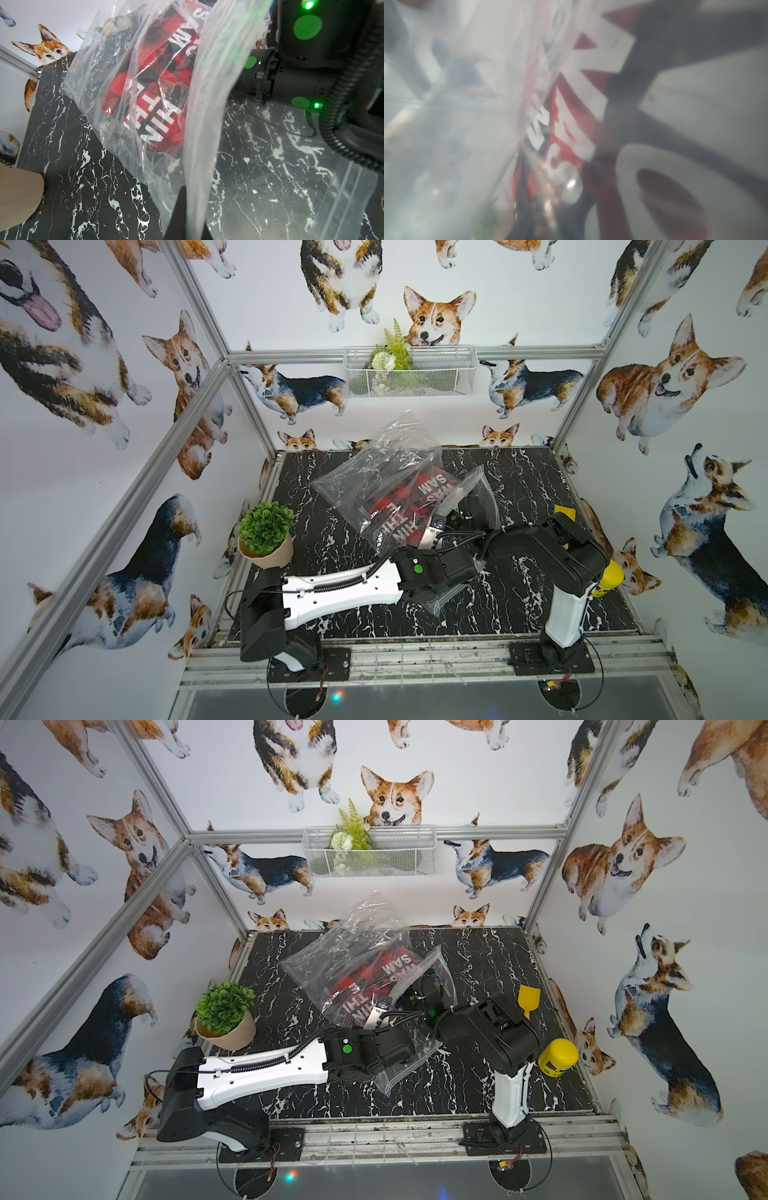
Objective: Take the shirt out of the vacuum bag
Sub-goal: Take out the shirt from the vacuum bag.
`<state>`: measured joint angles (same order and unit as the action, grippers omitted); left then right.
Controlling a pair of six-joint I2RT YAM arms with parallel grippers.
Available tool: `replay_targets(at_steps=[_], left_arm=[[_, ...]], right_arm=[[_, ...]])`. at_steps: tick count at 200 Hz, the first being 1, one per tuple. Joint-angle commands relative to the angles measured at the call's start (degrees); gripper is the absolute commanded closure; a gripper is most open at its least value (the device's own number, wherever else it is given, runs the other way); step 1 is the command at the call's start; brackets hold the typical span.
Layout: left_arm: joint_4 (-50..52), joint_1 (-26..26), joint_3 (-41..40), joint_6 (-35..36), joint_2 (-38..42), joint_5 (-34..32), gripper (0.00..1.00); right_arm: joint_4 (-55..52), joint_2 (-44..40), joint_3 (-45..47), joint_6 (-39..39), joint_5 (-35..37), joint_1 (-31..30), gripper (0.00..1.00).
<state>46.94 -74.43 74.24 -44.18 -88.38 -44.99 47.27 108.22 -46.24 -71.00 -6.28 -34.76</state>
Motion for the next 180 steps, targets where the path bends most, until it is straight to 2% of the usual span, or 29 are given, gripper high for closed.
replay_targets(at_steps=[1, 12, 29, 77, 125, 153, 180], left_arm=[[0.7, -0.1, -0.3, -2.0, 0.5, -0.5, 1.00], [0.5, -0.1, -0.6, -2.0, 0.6, -0.6, 1.00], [0.4, 0.0, -1.0, -2.3, 0.6, -0.9, 1.00], [-0.3, 2.0, -1.9, -3.0, 0.2, -1.4, 1.00], [-2.4, 6.2, -2.3, -4.3, 1.8, -1.4, 1.00], [-4.2, 9.9, -2.8, -5.3, 2.4, 1.7, 1.00], [-5.6, 12.2, -2.7, -5.0, 2.3, 3.7, 1.00]], right_arm=[[1.4, 0.4, -1.2, -5.9, 0.5, 0.0, 0.69], [0.9, 0.1, -1.8, -5.7, 0.0, -0.1, 0.78], [-1.2, -1.1, -3.0, -4.7, -1.3, -0.1, 1.00], [-5.1, -7.1, -1.6, -2.1, -3.8, -0.9, 1.00], [-4.8, -13.0, 5.5, -1.2, -5.5, -1.0, 1.00], [-1.2, -14.2, 8.9, -2.7, -7.1, -1.5, 1.00], [-3.8, -18.1, 10.6, -1.3, -7.1, -2.9, 1.00]])
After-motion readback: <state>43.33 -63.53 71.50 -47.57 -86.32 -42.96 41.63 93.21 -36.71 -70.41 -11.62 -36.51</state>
